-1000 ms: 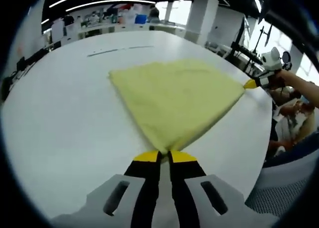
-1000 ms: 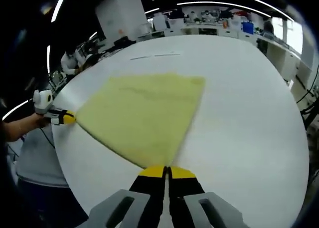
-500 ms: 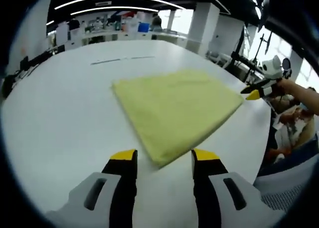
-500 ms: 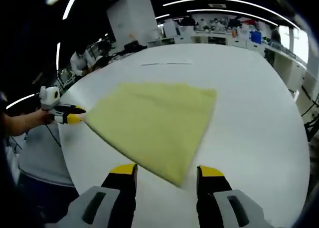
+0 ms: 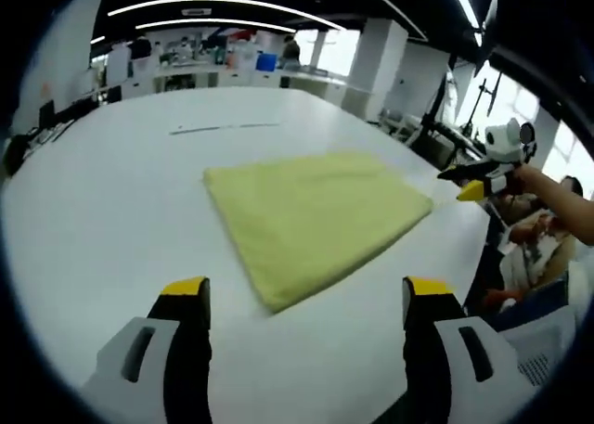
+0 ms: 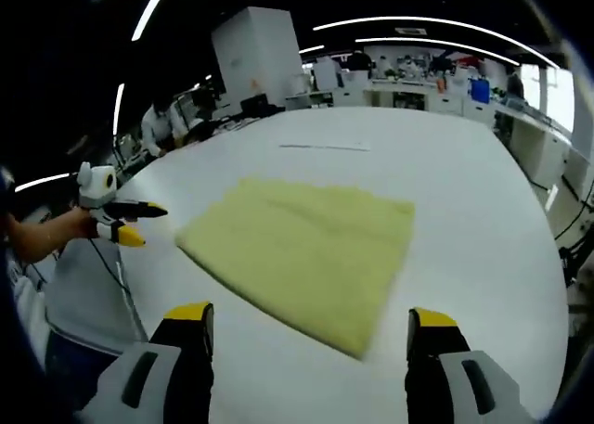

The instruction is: Fold the garment on the visible template until the final outline fits inside the template.

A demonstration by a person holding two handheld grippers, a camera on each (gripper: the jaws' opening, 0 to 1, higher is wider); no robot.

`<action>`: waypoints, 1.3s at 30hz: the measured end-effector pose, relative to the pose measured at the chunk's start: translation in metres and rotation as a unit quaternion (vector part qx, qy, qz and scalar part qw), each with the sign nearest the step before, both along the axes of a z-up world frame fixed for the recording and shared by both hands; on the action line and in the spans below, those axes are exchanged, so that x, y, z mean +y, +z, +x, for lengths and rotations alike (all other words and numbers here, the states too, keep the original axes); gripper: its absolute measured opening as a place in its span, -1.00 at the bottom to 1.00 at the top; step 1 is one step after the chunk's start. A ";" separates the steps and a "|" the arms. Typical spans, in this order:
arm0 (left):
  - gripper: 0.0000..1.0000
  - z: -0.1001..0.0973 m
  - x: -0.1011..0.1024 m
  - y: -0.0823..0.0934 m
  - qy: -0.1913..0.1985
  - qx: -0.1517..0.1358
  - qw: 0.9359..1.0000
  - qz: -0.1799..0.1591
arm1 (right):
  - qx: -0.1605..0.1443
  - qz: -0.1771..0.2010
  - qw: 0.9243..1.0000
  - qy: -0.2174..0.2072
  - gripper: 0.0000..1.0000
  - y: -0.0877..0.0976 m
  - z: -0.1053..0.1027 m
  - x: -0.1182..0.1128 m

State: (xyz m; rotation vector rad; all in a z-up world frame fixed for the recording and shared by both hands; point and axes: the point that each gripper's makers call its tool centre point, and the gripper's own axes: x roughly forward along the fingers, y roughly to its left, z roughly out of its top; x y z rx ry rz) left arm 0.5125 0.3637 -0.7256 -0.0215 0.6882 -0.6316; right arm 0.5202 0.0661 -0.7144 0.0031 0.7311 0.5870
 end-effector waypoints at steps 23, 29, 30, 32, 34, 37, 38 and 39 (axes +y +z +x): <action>0.98 -0.016 -0.007 0.021 -0.020 -0.036 0.999 0.016 | -0.043 -0.011 0.999 0.024 0.98 0.025 -0.023 0.021; 0.98 -0.015 0.003 0.028 -0.001 -0.052 0.998 0.021 | -0.042 -0.018 0.999 0.024 0.98 0.022 -0.023 0.018; 0.98 -0.014 0.005 0.028 0.006 -0.053 0.998 0.021 | -0.042 -0.019 0.999 0.024 0.98 0.023 -0.023 0.017; 0.98 -0.016 0.006 0.027 0.003 -0.053 0.998 0.025 | -0.043 -0.020 0.999 0.023 0.98 0.023 -0.023 0.017; 0.98 -0.017 0.009 0.026 0.005 -0.051 0.998 0.032 | -0.043 -0.023 0.999 0.022 0.98 0.022 -0.024 0.016; 0.98 -0.019 0.009 0.025 0.001 -0.051 0.998 0.036 | -0.042 -0.026 0.999 0.023 0.98 0.020 -0.025 0.016; 0.98 -0.019 0.009 0.025 0.001 -0.051 0.998 0.035 | -0.041 -0.028 0.999 0.023 0.98 0.020 -0.026 0.015; 0.98 -0.020 0.008 0.025 0.000 -0.052 0.998 0.033 | -0.040 -0.029 0.999 0.023 0.98 0.019 -0.026 0.015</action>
